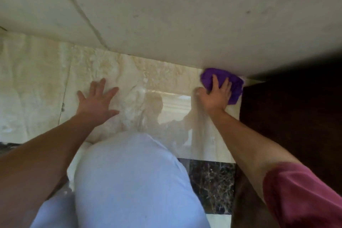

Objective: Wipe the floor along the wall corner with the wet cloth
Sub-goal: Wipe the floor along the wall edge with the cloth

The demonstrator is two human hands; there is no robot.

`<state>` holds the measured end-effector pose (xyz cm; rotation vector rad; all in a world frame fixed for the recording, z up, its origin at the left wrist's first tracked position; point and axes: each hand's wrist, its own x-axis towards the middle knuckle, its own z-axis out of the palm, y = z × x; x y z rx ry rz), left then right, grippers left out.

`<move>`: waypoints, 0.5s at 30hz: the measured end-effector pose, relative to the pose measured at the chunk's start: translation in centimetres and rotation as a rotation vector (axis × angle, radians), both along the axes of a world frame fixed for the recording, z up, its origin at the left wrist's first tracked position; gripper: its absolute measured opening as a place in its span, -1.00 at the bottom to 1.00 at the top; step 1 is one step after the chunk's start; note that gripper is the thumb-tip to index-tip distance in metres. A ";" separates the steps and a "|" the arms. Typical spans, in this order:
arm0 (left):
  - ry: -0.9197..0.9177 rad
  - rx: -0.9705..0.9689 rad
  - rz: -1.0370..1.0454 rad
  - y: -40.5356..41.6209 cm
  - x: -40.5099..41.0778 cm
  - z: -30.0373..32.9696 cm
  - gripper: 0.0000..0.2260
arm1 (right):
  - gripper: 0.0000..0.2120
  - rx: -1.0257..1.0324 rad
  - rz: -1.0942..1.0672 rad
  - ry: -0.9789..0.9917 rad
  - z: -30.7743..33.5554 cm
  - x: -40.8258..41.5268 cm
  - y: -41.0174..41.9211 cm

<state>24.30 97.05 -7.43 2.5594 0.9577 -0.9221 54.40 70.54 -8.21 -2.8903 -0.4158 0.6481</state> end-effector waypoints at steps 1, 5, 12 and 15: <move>-0.009 -0.013 0.020 0.0 -0.4 0.2 -0.20 | -0.21 -0.003 0.056 -0.005 -0.2 -1.2 1.2; -0.251 -0.009 0.136 -1.7 -1.3 1.7 -0.23 | -0.19 0.018 0.331 -0.046 -0.8 -7.6 8.0; -0.113 -0.007 0.269 -2.5 -9.1 1.9 -0.26 | -0.25 0.040 0.708 0.040 -1.7 -17.2 22.8; -0.008 -0.003 0.327 -0.9 -11.9 2.7 -0.26 | -0.33 -0.019 0.817 0.045 -1.1 -14.8 21.5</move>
